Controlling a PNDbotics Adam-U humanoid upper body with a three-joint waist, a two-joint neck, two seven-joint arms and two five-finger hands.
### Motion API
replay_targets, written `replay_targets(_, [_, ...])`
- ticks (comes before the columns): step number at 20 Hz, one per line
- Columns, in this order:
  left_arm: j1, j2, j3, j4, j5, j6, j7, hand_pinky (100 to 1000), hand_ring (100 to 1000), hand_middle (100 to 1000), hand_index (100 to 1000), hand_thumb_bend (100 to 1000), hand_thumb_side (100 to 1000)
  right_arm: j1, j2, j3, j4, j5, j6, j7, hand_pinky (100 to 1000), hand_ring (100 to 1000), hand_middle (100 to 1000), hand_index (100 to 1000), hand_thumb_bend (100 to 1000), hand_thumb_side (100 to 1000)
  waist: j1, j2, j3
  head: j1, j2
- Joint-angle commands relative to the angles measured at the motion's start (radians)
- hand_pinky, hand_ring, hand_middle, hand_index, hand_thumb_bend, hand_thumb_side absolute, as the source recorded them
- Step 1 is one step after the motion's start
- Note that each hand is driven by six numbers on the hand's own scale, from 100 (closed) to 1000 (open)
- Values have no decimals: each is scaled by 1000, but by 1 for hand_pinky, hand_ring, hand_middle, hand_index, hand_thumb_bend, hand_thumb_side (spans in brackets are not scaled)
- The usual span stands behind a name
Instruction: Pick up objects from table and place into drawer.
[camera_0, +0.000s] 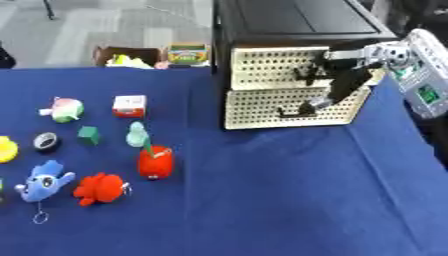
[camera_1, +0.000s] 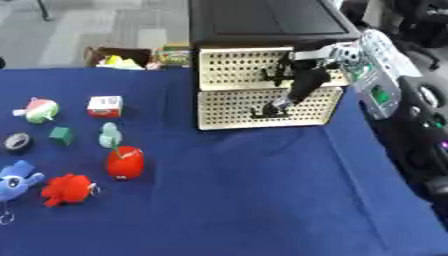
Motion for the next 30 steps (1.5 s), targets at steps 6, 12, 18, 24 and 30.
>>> replay_targets(6, [-9,34,13,-12,13,5,3,631,847,693,811,100,766,10,-71,-2,-37,-32,-19,3,100,154,100,726,612,553,-6,-16,-21,25,-7])
replay_targets(12, [-10,35,14,-12,20,7,2,630,847,693,811,100,764,39,-85,-18,-70,-44,-23,3,100,152,100,726,612,554,-4,-18,-39,47,-6])
replay_targets(18, [-10,36,17,-12,24,7,7,630,846,694,811,100,761,55,-89,-22,-99,-57,-30,3,100,148,100,726,617,553,-1,-23,-64,69,-1])
replay_targets(24, [-10,35,15,-12,25,8,5,630,847,694,811,100,760,71,-91,-21,-118,-88,-33,3,100,143,100,722,605,555,2,-27,-77,68,3])
replay_targets(30, [-12,36,14,-12,28,10,5,629,846,695,811,100,759,72,-74,-21,-111,-106,-30,3,100,139,100,715,573,564,0,-30,-91,73,5])
